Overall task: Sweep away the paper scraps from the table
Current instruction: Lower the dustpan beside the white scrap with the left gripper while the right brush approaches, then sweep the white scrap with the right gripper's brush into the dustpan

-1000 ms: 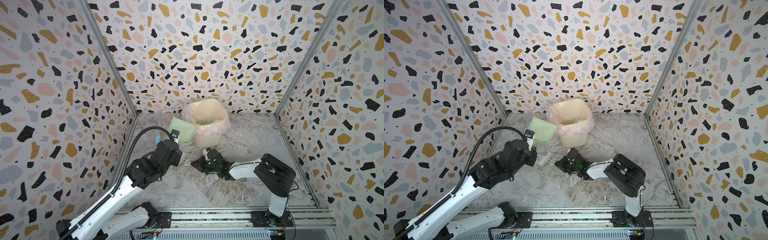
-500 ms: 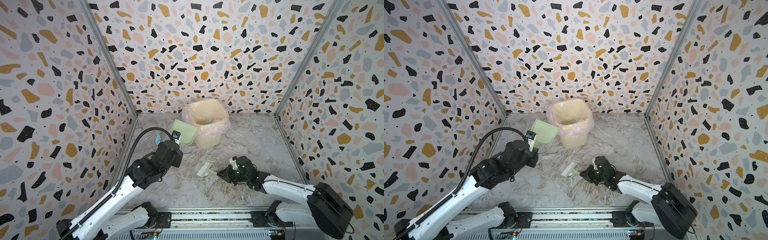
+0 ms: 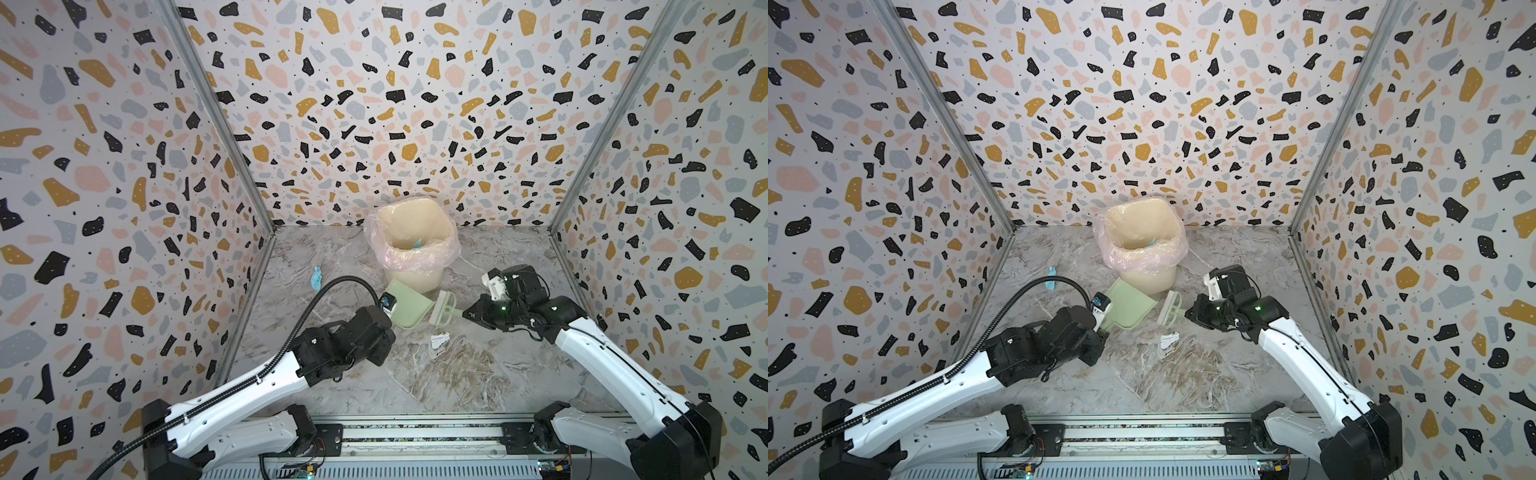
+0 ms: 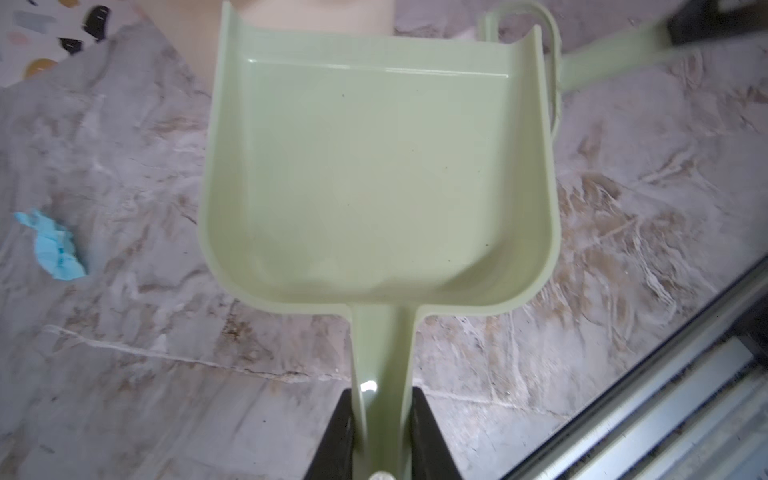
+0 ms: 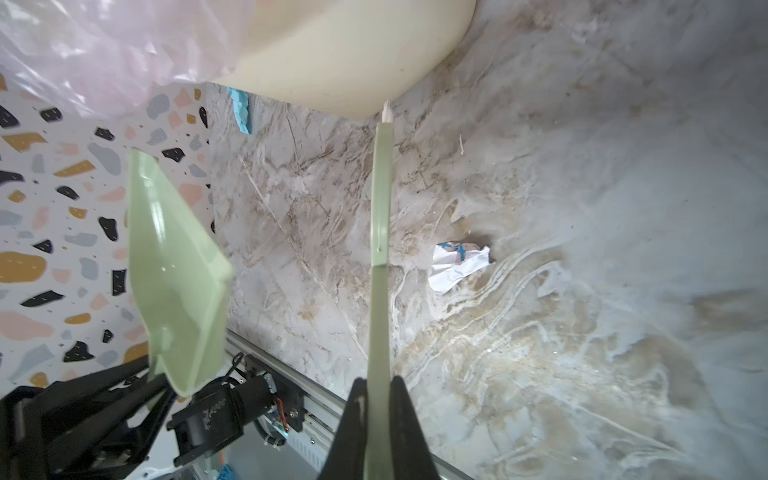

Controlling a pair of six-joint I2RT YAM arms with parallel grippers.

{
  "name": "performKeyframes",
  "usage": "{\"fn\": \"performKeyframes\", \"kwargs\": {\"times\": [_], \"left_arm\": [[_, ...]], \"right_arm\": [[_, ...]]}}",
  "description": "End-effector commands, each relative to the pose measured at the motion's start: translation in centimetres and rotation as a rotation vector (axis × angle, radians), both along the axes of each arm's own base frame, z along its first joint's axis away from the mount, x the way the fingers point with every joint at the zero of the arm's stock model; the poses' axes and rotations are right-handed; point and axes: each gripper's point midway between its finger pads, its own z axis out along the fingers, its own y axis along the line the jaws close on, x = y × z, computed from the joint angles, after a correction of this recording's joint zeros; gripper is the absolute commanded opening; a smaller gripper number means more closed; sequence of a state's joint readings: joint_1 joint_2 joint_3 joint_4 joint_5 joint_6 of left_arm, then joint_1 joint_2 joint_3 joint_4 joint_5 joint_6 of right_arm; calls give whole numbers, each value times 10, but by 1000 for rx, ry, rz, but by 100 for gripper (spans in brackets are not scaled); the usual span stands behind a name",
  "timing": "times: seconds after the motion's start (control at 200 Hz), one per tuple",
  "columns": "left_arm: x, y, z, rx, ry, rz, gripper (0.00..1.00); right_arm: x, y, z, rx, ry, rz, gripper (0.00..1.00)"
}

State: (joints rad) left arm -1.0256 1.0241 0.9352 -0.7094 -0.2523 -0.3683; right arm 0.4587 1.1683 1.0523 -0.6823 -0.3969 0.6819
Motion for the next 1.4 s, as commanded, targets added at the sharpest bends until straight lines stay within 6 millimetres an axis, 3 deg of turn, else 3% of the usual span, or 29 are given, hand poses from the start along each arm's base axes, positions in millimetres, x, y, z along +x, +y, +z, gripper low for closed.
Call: {"fn": "performKeyframes", "kwargs": {"times": [0.0,0.23,0.446,0.651,1.066,1.397], "left_arm": [[-24,-20,-18,-41,88,-41,0],[-56,-24,-59,22,185,-113,0],[-74,-25,-95,123,255,-187,0],[-79,-25,-115,185,280,-216,0],[-65,-31,-125,245,239,-195,0],[-55,-25,-128,248,226,-163,0]], "right_arm": [[-18,-28,-18,-258,42,159,0],[-1,-41,-11,-524,-4,242,0],[8,-25,-15,-703,-33,342,0],[15,-8,-25,-803,-40,425,0],[13,0,-37,-856,-23,516,0],[-2,23,-51,-828,-5,621,0]]}}
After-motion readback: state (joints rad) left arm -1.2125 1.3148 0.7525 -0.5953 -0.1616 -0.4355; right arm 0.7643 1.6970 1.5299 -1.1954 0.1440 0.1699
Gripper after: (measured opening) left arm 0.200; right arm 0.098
